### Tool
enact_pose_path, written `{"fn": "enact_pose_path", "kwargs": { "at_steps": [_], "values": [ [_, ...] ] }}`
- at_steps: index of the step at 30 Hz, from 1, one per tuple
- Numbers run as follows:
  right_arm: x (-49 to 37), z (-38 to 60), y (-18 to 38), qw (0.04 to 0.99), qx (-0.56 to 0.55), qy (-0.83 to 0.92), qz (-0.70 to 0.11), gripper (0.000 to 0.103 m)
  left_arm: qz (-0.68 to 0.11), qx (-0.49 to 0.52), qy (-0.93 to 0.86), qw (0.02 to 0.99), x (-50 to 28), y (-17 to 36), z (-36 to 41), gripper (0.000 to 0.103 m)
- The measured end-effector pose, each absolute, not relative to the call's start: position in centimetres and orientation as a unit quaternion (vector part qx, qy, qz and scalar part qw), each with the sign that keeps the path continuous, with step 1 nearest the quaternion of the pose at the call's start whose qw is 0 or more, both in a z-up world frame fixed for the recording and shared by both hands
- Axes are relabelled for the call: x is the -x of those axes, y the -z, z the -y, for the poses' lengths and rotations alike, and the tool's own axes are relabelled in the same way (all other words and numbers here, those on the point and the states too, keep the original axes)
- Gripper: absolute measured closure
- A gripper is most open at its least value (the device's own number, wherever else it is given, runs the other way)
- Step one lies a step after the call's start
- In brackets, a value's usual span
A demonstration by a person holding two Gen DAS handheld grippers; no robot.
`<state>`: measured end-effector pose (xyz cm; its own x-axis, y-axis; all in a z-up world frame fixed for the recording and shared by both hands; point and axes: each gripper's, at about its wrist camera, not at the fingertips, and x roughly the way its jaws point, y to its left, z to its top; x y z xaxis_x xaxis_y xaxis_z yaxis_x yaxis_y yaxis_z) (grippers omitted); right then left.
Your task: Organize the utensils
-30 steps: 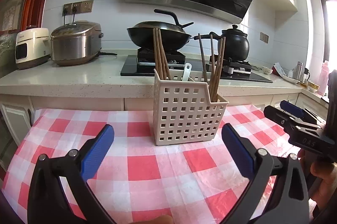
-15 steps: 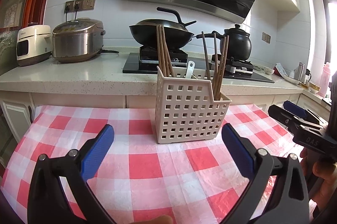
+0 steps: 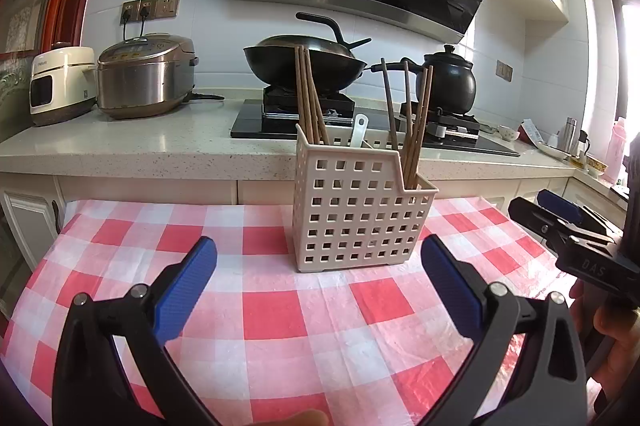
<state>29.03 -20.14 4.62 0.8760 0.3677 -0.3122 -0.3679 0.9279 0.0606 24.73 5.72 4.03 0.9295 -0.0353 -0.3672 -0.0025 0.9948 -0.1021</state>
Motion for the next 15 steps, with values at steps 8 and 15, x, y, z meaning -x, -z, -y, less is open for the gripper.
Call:
{"fn": "enact_pose_path", "kwargs": {
  "at_steps": [8,15],
  "values": [
    [-29.11,20.21,-4.63,0.968,0.001,-0.19,-0.162,0.017,-0.188,0.05,0.01,0.981,-24.78,-3.94,-5.62,0.004],
    [-29.11,20.2,-4.59,0.968,0.001,-0.19,-0.163,0.017,-0.188,0.05,0.01,0.981,-24.77,-3.95,-5.62,0.004]
  ]
}}
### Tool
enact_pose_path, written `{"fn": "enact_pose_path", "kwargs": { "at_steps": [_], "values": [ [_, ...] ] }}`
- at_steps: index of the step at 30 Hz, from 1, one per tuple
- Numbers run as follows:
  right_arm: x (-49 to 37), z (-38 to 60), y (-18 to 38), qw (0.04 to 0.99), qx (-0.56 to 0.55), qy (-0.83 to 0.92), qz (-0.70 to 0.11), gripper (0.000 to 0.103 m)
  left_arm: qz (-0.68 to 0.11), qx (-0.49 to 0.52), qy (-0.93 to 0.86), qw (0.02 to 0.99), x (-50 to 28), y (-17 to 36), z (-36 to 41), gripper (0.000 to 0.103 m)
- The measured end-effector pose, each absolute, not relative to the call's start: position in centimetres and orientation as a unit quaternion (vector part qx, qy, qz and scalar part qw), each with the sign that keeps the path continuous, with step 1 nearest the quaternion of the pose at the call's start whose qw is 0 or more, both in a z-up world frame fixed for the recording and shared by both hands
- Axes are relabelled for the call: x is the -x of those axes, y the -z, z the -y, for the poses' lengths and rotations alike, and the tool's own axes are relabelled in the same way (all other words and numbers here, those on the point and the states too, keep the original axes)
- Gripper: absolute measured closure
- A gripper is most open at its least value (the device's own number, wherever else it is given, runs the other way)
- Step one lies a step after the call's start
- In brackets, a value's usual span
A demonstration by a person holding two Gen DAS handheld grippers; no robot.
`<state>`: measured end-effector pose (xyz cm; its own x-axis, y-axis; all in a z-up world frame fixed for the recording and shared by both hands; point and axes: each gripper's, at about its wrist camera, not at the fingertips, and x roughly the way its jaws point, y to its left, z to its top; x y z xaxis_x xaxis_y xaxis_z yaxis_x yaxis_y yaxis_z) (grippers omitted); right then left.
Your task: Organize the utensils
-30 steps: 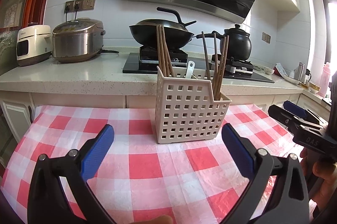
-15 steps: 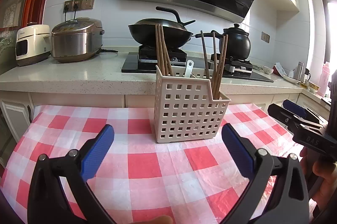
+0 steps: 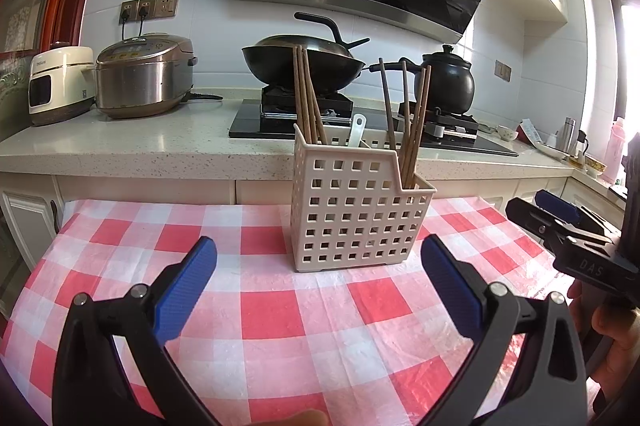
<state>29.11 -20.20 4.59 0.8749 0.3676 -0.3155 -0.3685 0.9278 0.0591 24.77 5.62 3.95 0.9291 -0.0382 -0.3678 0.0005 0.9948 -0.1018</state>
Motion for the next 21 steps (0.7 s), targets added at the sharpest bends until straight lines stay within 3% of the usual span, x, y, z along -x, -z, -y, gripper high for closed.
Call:
{"fn": "enact_pose_path", "kwargs": {
  "at_steps": [21],
  "values": [
    [-29.12,20.17,-4.43,0.968,0.002,-0.19,-0.163,0.017,-0.188,0.051,0.01,0.981,-24.77,-3.91,-5.57,0.004]
  ]
}}
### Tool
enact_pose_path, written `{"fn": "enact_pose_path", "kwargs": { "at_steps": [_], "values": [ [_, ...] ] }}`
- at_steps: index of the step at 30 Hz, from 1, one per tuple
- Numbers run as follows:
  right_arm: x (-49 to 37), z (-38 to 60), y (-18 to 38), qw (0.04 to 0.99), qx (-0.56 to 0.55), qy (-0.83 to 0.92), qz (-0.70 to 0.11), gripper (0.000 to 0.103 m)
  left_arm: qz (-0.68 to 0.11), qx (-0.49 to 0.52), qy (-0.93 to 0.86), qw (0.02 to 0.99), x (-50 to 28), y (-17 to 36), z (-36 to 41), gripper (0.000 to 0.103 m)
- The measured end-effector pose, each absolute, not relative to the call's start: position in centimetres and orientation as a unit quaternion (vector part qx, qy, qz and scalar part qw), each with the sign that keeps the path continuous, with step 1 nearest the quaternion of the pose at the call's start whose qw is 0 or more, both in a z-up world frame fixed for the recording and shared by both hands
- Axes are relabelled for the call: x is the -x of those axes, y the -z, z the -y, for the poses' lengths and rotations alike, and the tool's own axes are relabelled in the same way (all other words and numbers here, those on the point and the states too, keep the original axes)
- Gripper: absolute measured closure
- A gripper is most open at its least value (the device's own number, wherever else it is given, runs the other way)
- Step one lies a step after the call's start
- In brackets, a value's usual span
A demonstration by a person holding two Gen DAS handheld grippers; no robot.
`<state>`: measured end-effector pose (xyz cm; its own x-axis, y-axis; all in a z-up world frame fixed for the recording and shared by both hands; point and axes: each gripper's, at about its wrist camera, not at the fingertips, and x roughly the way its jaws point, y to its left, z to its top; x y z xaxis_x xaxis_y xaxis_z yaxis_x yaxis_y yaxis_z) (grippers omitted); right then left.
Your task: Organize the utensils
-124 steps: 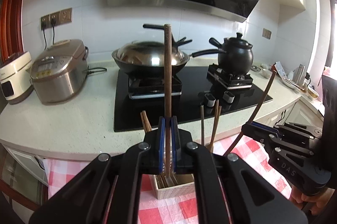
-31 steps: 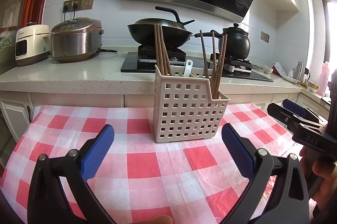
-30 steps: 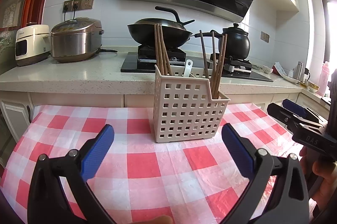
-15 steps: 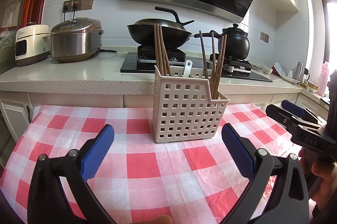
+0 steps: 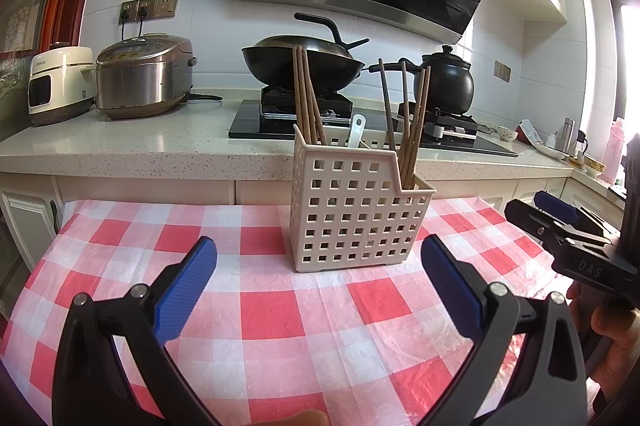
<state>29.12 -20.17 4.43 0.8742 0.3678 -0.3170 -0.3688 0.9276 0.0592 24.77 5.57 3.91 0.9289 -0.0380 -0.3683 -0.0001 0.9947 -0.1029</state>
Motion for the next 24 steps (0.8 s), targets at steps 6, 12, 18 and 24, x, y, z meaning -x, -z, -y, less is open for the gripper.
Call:
{"fn": "enact_pose_path", "kwargs": {
  "at_steps": [6,12,18,24],
  "values": [
    [-29.16,20.17,-4.39,0.968,0.001,-0.191,-0.164,0.017,-0.188,0.05,0.009,0.981,-24.74,-3.93,-5.63,0.004],
    [-29.11,20.14,-4.34,0.968,0.001,-0.191,-0.165,0.017,-0.189,0.051,0.011,0.981,-24.88,-3.9,-5.49,0.004],
    [-29.12,20.12,-4.33,0.968,0.001,-0.19,-0.165,0.017,-0.188,0.05,0.012,0.981,-24.9,-3.84,-5.23,0.004],
    [-29.12,20.12,-4.33,0.968,0.002,-0.19,-0.166,0.017,-0.187,0.051,0.012,0.981,-24.95,-3.82,-5.14,0.004]
  ]
}}
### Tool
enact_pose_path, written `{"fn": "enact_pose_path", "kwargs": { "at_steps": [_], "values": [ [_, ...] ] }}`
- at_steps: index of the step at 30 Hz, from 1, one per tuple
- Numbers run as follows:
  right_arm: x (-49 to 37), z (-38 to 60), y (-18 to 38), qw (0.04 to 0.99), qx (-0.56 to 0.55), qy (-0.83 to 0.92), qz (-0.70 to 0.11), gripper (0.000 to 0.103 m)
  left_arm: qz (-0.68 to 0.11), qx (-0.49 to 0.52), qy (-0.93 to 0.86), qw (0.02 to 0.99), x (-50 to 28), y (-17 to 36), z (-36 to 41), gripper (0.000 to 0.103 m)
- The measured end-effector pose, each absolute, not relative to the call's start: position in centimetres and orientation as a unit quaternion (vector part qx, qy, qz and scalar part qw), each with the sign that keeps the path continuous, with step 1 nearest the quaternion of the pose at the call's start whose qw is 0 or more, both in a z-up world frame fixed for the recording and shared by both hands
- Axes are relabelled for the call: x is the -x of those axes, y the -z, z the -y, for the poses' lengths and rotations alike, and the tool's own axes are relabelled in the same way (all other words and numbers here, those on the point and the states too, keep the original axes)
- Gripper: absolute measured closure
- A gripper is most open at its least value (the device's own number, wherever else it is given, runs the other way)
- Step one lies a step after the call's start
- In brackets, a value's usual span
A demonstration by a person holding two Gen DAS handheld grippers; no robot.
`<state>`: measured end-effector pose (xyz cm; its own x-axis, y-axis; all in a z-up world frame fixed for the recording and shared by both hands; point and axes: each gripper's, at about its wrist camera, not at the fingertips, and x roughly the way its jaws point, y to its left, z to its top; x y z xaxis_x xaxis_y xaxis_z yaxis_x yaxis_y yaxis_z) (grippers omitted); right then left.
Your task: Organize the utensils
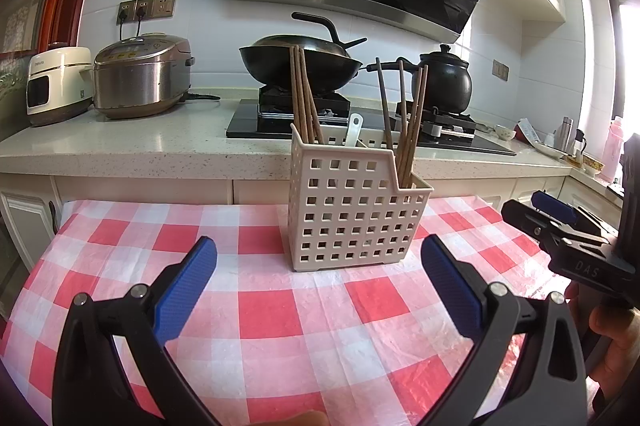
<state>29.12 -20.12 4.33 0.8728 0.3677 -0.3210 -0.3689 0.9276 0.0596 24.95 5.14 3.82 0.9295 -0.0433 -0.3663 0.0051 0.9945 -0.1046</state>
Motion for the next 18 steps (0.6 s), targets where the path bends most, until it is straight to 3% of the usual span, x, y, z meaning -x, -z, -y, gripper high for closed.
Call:
{"fn": "enact_pose_path", "kwargs": {
  "at_steps": [18],
  "values": [
    [-29.29,20.23,-3.93,0.967,-0.001,-0.189,-0.172,0.017,-0.188,0.05,0.012,0.981,-24.93,-3.83,-5.09,0.004]
  ]
}}
